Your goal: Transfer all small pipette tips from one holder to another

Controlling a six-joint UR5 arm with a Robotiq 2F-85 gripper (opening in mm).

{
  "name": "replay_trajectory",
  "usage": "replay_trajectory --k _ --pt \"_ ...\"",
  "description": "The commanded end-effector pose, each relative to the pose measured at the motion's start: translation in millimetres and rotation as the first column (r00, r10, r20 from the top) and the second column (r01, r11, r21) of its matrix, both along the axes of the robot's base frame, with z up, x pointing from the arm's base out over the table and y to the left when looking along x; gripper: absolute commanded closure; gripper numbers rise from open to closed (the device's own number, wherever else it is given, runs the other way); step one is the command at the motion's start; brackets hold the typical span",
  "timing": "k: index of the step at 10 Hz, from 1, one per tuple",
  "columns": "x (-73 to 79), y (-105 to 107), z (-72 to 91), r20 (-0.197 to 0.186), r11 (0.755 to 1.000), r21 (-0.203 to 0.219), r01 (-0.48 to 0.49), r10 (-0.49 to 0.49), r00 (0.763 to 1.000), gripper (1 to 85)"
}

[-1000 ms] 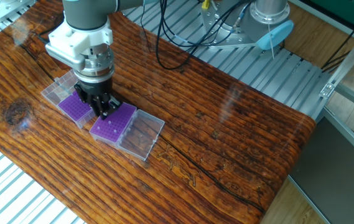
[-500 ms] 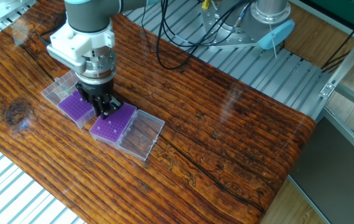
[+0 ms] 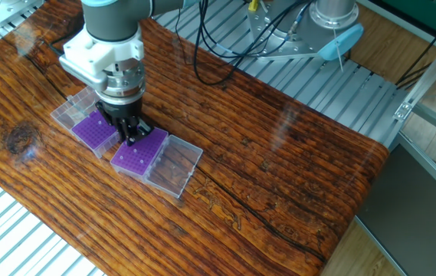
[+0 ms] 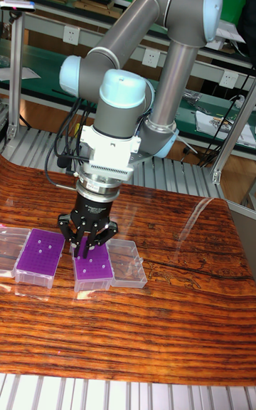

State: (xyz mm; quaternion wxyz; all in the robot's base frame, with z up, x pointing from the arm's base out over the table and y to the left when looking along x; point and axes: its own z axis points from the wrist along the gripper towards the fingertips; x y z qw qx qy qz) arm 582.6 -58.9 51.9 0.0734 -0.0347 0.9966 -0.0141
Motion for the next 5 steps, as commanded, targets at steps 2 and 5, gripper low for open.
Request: replay_trajectory --k 2,5 --pt "1.9 6.2 1.8 -0.001 0.999 0.028 0.038 -0.038 0.999 63.0" --pt "5.9 2.9 3.0 -0.019 0.995 0.069 0.075 -0.074 0.997 65.7"
